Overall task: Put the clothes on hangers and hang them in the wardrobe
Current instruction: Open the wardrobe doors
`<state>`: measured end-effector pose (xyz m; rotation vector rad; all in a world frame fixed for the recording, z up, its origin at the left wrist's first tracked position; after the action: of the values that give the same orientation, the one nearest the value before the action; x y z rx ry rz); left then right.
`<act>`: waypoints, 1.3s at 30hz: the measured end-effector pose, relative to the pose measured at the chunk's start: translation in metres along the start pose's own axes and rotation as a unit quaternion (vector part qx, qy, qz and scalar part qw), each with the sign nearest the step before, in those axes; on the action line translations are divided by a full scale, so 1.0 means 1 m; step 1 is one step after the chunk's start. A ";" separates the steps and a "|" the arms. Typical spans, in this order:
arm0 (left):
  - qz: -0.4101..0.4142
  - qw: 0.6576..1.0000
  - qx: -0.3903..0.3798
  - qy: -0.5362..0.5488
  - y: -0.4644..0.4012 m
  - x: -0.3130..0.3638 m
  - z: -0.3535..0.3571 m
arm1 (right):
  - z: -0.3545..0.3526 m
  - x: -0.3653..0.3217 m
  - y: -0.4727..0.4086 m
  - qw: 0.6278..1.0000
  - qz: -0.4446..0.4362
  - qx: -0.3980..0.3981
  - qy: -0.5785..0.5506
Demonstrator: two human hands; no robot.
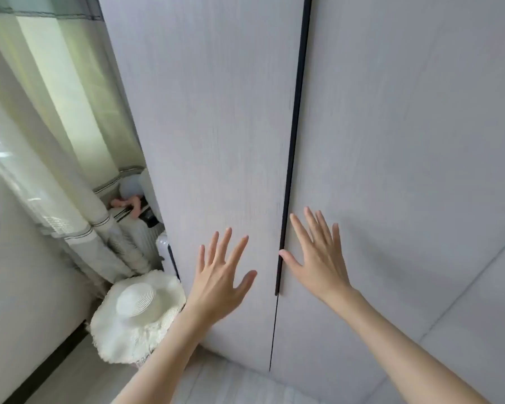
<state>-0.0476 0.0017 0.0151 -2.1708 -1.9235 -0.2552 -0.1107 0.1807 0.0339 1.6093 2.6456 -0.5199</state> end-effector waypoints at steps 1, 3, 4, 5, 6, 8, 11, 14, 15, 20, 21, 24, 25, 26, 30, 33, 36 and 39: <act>0.019 1.000 0.007 0.003 -0.013 0.000 -0.009 | -0.008 0.001 -0.006 1.000 0.002 0.028 0.012; 0.053 0.998 0.024 0.010 -0.043 0.004 -0.031 | -0.032 0.003 -0.023 0.994 0.009 0.094 0.057; 0.074 0.996 0.040 0.032 -0.059 0.010 -0.046 | -0.047 0.003 -0.033 0.990 0.011 0.118 0.082; 0.100 0.992 0.064 0.052 -0.076 0.018 -0.060 | -0.062 0.007 -0.045 0.984 0.013 0.149 0.100; 0.122 0.986 0.089 0.075 -0.090 0.028 -0.075 | -0.080 0.010 -0.056 0.977 0.018 0.177 0.116; 0.150 0.970 0.131 0.136 -0.116 0.044 -0.100 | -0.113 0.017 -0.076 0.963 0.034 0.223 0.144; 0.182 0.941 0.186 0.217 -0.139 0.066 -0.125 | -0.138 0.031 -0.095 0.946 0.046 0.258 0.190; 0.181 0.921 0.203 0.279 -0.147 0.081 -0.134 | -0.132 0.042 -0.102 0.931 0.045 0.266 0.248; 0.171 0.919 0.201 0.293 -0.148 0.084 -0.134 | -0.129 0.044 -0.103 0.927 0.043 0.272 0.255; 0.135 0.912 0.173 0.346 -0.156 0.083 -0.139 | -0.125 0.049 -0.107 0.926 0.028 0.290 0.242; 0.134 0.912 0.168 0.350 -0.155 0.083 -0.140 | -0.125 0.048 -0.107 0.925 0.027 0.291 0.242; 0.125 0.906 0.179 0.364 -0.144 0.084 -0.140 | -0.127 0.047 -0.105 0.927 0.029 0.289 0.236; 0.122 0.902 0.189 0.368 -0.137 0.083 -0.139 | -0.127 0.046 -0.104 0.928 0.030 0.290 0.231; 0.121 0.899 0.202 0.368 -0.129 0.082 -0.140 | -0.127 0.046 -0.104 0.930 0.032 0.287 0.227; 0.122 0.909 0.222 0.330 -0.093 0.071 -0.149 | -0.131 0.038 -0.101 0.942 0.052 0.262 0.202; 0.123 0.911 0.227 0.322 -0.058 0.060 -0.153 | -0.121 0.016 -0.094 0.964 0.049 0.241 0.100; 0.123 0.908 0.246 0.315 -0.024 0.049 -0.157 | -0.100 -0.031 -0.074 0.949 -0.103 0.140 -0.262; 0.116 0.913 0.257 0.295 0.002 0.037 -0.160 | -0.081 -0.085 -0.050 0.857 -0.186 0.006 -0.481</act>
<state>-0.0377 -0.0086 0.1788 -1.6854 -1.2142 -0.2805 -0.1005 0.1091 0.1390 0.5209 2.0909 -1.0082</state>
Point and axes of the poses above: each hand's wrist, its own y-axis away from the middle knuckle, its own z-axis out of the palm, x = y × z, the point moved 5 cm from there along -y, towards the middle knuckle, and after that the axes turned 15 degrees about -x, right-handed, at the moved point
